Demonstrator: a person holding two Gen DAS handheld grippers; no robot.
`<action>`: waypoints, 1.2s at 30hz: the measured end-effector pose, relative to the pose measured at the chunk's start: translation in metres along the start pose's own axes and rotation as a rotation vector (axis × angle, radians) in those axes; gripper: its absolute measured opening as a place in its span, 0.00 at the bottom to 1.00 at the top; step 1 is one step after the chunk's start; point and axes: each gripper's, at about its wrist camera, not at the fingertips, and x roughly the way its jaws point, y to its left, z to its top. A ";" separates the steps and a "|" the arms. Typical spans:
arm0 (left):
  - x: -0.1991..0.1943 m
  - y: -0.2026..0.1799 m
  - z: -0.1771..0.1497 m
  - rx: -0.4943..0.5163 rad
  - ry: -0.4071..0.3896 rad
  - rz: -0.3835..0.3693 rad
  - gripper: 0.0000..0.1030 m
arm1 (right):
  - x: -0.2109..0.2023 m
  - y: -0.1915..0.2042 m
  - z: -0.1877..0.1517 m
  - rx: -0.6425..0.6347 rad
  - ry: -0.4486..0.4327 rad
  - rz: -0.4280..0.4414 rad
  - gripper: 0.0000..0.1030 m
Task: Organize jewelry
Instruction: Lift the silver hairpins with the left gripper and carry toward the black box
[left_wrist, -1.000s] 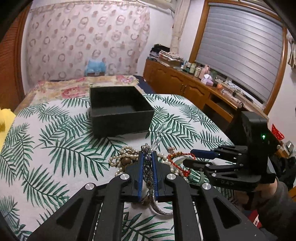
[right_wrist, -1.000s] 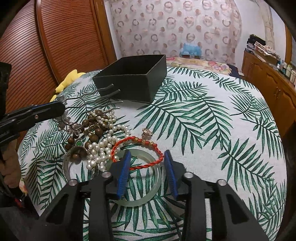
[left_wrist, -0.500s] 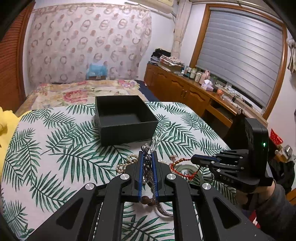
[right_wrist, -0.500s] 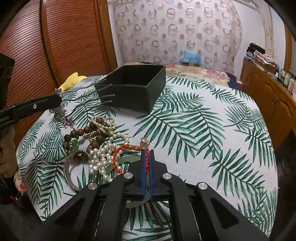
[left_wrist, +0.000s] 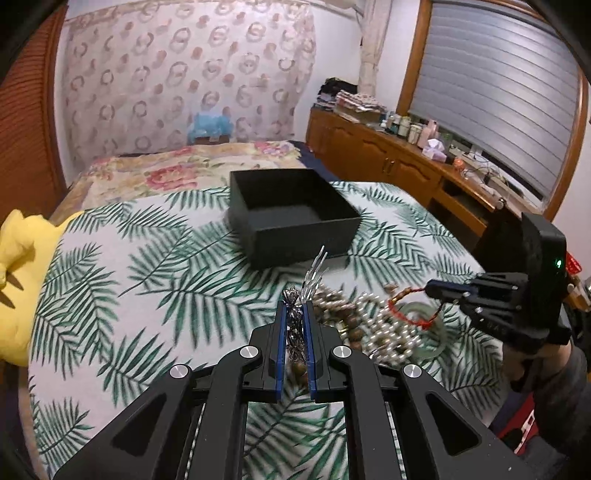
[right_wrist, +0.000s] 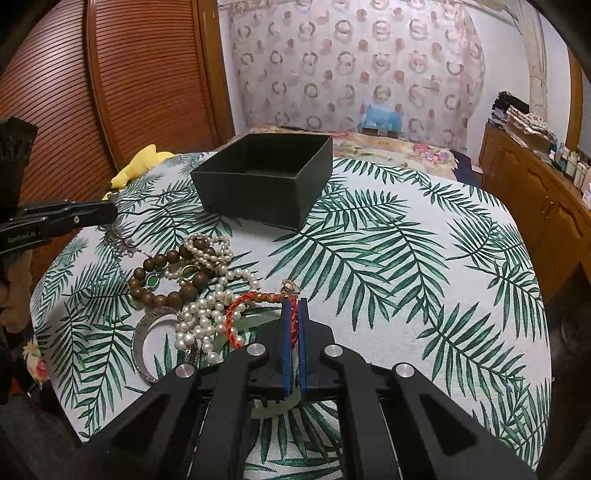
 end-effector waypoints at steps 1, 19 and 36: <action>0.000 0.003 -0.002 0.000 0.004 0.007 0.07 | 0.000 0.000 0.000 0.000 -0.001 0.001 0.04; -0.014 0.011 0.000 -0.023 -0.022 -0.006 0.07 | -0.007 0.012 0.007 -0.031 -0.035 -0.014 0.17; -0.026 -0.025 0.032 0.014 -0.085 -0.086 0.07 | -0.017 0.088 0.020 -0.126 -0.108 0.212 0.39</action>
